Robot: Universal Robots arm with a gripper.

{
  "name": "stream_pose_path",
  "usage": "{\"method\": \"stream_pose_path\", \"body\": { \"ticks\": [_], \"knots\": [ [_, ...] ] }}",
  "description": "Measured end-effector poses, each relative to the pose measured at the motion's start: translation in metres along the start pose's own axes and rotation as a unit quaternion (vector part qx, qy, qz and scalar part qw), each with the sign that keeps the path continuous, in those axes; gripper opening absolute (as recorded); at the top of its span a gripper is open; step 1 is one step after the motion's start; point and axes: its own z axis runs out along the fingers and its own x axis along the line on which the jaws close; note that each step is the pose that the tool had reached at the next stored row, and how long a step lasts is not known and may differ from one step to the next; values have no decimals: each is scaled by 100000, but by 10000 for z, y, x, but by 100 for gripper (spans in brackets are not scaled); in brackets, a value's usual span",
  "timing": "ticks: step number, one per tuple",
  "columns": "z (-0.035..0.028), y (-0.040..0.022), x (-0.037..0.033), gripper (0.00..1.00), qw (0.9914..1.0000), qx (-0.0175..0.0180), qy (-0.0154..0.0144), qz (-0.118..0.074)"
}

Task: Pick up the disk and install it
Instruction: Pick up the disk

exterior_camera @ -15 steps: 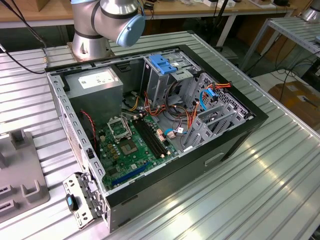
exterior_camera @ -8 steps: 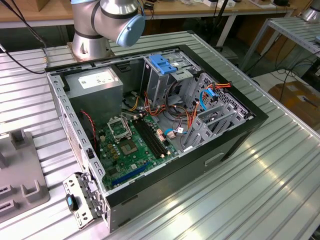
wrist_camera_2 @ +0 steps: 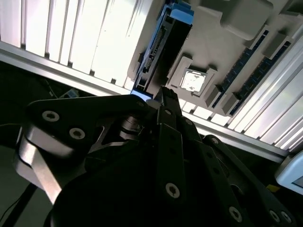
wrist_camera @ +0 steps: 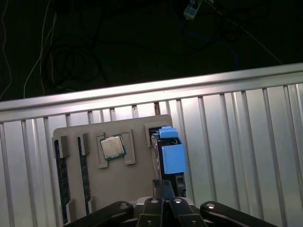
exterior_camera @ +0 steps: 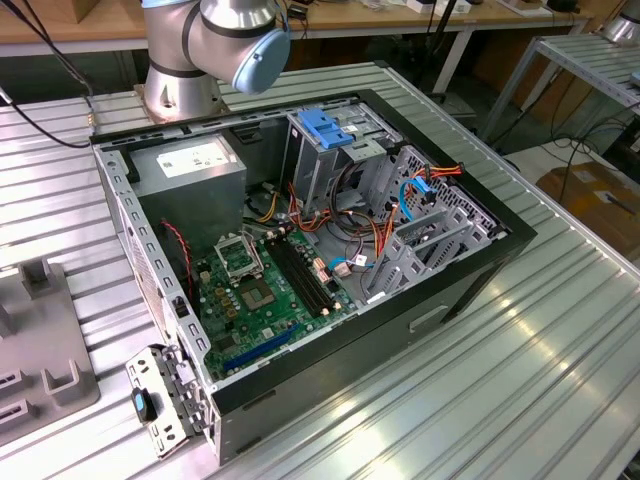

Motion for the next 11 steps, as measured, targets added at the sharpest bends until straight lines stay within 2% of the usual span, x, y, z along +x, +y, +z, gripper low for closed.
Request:
{"method": "stream_pose_path", "body": {
  "ticks": [3, 5, 7, 11],
  "knots": [
    [3, 2, -24, 11, 99997, 148, 9, -771],
    [8, 3, -31, 11, 99990, 609, -31, -1252],
    [25, 2, -34, 11, 99966, 1639, -137, -2045],
    [50, 2, -35, 11, 99964, 1664, -137, -2115]
  ]
}}
